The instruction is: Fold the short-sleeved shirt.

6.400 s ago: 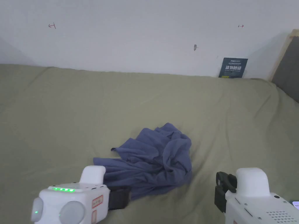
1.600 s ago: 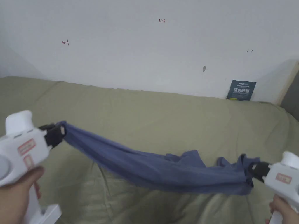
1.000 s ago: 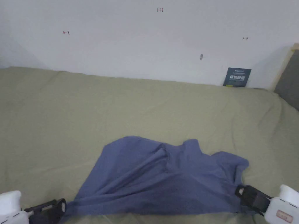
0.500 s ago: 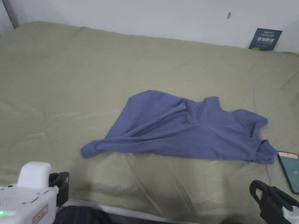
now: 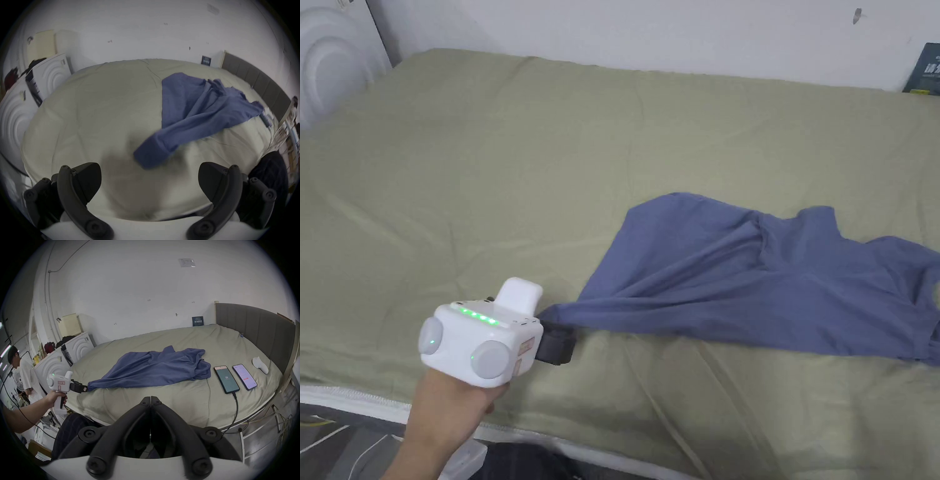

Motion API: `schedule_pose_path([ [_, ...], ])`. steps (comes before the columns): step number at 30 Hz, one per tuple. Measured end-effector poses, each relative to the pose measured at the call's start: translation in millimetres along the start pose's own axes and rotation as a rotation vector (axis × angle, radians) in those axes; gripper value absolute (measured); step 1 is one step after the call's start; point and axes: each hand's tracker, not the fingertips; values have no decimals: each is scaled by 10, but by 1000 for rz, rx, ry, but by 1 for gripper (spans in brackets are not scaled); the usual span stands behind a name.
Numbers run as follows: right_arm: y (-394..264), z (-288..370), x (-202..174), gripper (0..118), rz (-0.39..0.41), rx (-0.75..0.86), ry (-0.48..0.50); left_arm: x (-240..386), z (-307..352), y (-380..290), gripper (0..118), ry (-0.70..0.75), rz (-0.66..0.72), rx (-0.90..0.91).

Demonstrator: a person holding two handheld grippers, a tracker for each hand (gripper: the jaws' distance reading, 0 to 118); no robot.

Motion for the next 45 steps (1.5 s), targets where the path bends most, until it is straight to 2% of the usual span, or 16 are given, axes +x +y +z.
schedule_pose_path([
  [3,-6,-32,63,0,-28,-11,-29,68,-147,77,93,-51,-106,9],
  [4,-12,-41,80,0,-36,-15,-33,94,-200,106,66,-27,-92,-1],
  [5,-33,-53,103,0,-42,-20,-37,93,-262,119,15,-34,-101,-24],
  [6,-33,-76,116,0,-48,-30,-41,97,-301,126,10,-53,-105,-67],
  [15,365,-635,238,0,-30,-132,-19,57,-19,144,9,-123,19,-36],
  [26,2104,-3702,971,3,202,-426,-59,296,303,310,9,-173,105,39],
  [27,2205,-3944,1019,15,203,-427,-67,307,301,335,9,-171,103,38],
  [28,2300,-4201,1064,44,203,-423,-60,316,300,346,9,-170,102,32],
  [29,2348,-4398,1106,96,200,-452,-30,328,301,356,10,-168,103,29],
  [30,2384,-4603,1134,118,178,-500,14,334,295,365,9,-169,103,24],
  [40,2280,-5473,1039,116,165,-544,-43,185,63,444,10,-151,133,-29],
  [41,2267,-5471,1144,84,154,-551,-37,190,60,448,10,-147,132,-30],
  [42,2250,-5434,1131,22,100,-552,-2,187,56,452,10,-145,132,-30],
  [43,2251,-5396,1110,0,53,-558,30,175,47,459,10,-148,133,-33],
  [44,2255,-5275,1057,0,155,-550,-117,190,49,468,9,-147,135,-32],
  [45,2271,-5178,1076,0,168,-496,-90,204,46,480,9,-149,141,-30],
])
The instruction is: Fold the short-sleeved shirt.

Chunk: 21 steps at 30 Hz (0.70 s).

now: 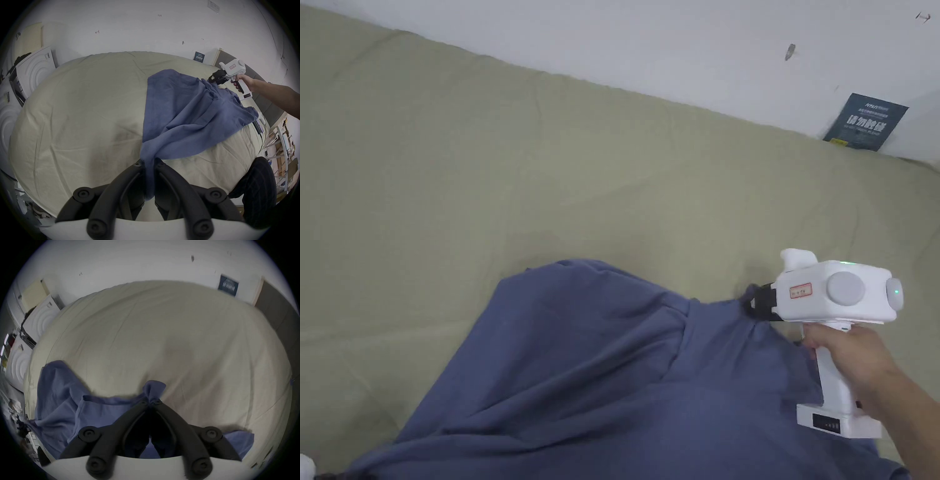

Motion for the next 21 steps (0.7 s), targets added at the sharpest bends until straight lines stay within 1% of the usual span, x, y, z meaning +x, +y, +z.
schedule_pose_path([
  [1,-11,61,47,0,-57,-26,95,1,-8,9,9,-12,14,3],
  [2,-21,118,76,0,-104,-39,117,-11,-17,15,9,-24,30,6],
  [4,-144,279,142,0,-95,10,75,2,-48,56,9,-30,56,21],
  [5,-158,401,172,0,-104,40,70,8,-49,83,8,-15,68,43],
  [6,-165,541,208,0,-124,67,93,-10,-33,113,8,-15,83,68],
  [7,-177,733,172,0,-133,103,96,-15,-3,168,7,-32,103,87],
  [9,-193,1150,107,0,-105,173,105,21,105,309,7,-41,132,144],
  [10,-209,1371,90,0,-96,207,140,24,191,364,7,-86,151,172],
  [11,-225,1606,63,0,-81,245,165,50,327,455,7,-128,187,238],
  [12,-253,1852,-2,0,-57,295,163,96,470,552,7,-155,206,302],
  [14,-245,2340,-49,0,-30,385,177,201,722,831,7,-150,170,362],
  [15,-207,2576,-55,0,-31,428,177,222,873,997,7,-141,161,438],
  [16,-170,2814,-16,0,-46,476,190,221,992,1182,7,-186,187,469],
  [17,-97,3053,9,0,-65,518,202,216,1098,1359,7,-200,204,517],
  [19,72,3499,55,0,-87,587,223,244,1330,1733,7,-233,200,597],
  [20,157,3722,57,0,-65,630,212,261,1449,1935,7,-243,195,622],
  [21,251,3921,59,0,-55,667,178,272,1567,2135,7,-241,189,635],
])
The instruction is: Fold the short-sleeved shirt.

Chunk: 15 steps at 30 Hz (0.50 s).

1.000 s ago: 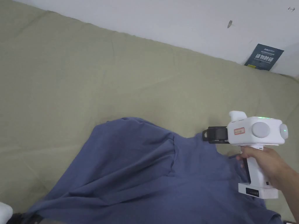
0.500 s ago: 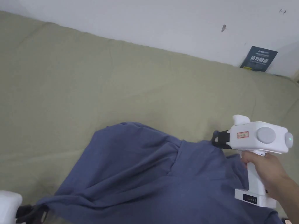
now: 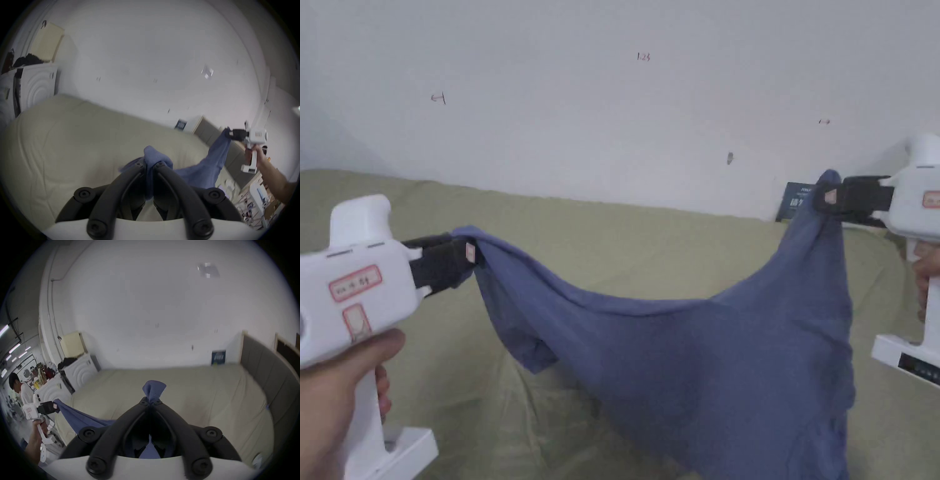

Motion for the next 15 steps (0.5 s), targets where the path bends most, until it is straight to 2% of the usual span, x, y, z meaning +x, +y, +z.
schedule_pose_path([
  [1,209,86,-21,0,14,27,-11,87,-34,234,7,14,-18,38],
  [3,606,234,-23,0,-8,86,3,247,-124,665,7,46,-106,64],
  [6,1215,359,-16,0,-3,188,-45,452,-312,1241,7,114,-185,88],
  [8,1572,401,-16,0,32,248,-64,488,-403,1596,7,87,-154,98],
  [11,1917,487,-117,0,77,308,-142,589,-579,2039,7,158,-178,137],
  [15,2278,401,-172,0,93,354,-183,601,-744,2459,7,211,-161,153],
])
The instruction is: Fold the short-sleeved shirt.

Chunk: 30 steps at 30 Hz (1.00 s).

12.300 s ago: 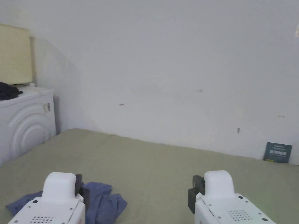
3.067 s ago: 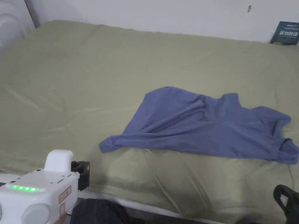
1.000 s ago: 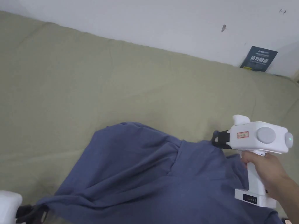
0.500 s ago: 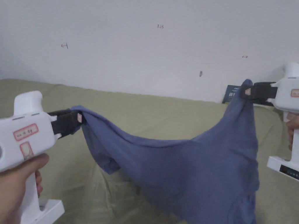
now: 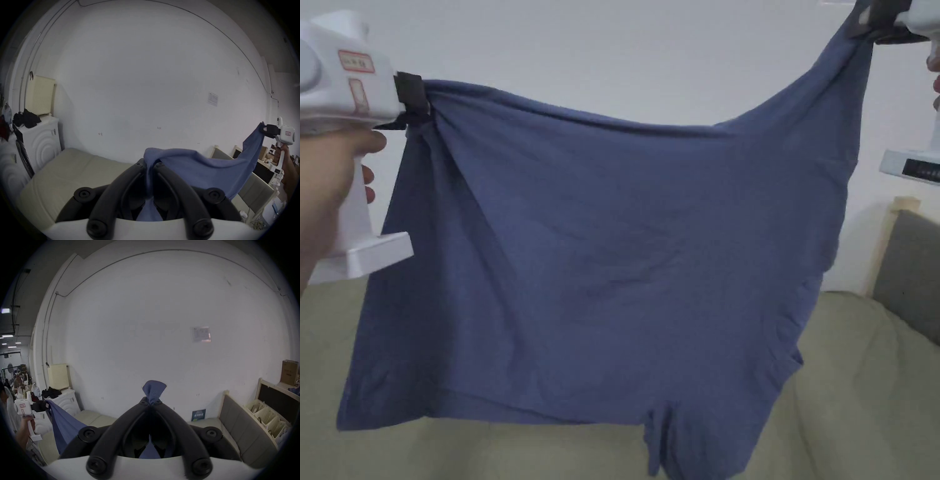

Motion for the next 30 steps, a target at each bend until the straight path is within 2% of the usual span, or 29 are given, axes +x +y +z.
schedule_pose_path([
  [2,90,-41,-33,0,-6,47,30,-35,-81,115,7,17,27,13],
  [7,-38,-260,-109,0,-7,29,25,-27,-289,48,7,53,1,-14],
  [9,-227,-350,-134,0,2,14,17,-38,-391,-155,7,61,1,-31],
  [13,-767,-743,29,0,-69,-66,34,-122,-658,-791,7,91,20,-94],
  [19,-1402,-849,120,0,-105,-123,55,-418,-947,-1663,7,112,58,-140],
  [21,-1458,-746,157,0,-148,-137,90,-439,-840,-1833,7,107,43,-141],
  [26,-1684,-75,39,0,-113,-174,121,-513,-283,-2136,7,44,14,-192],
  [30,-2141,777,-85,0,-138,-253,173,-585,456,-2568,7,28,-4,-228],
])
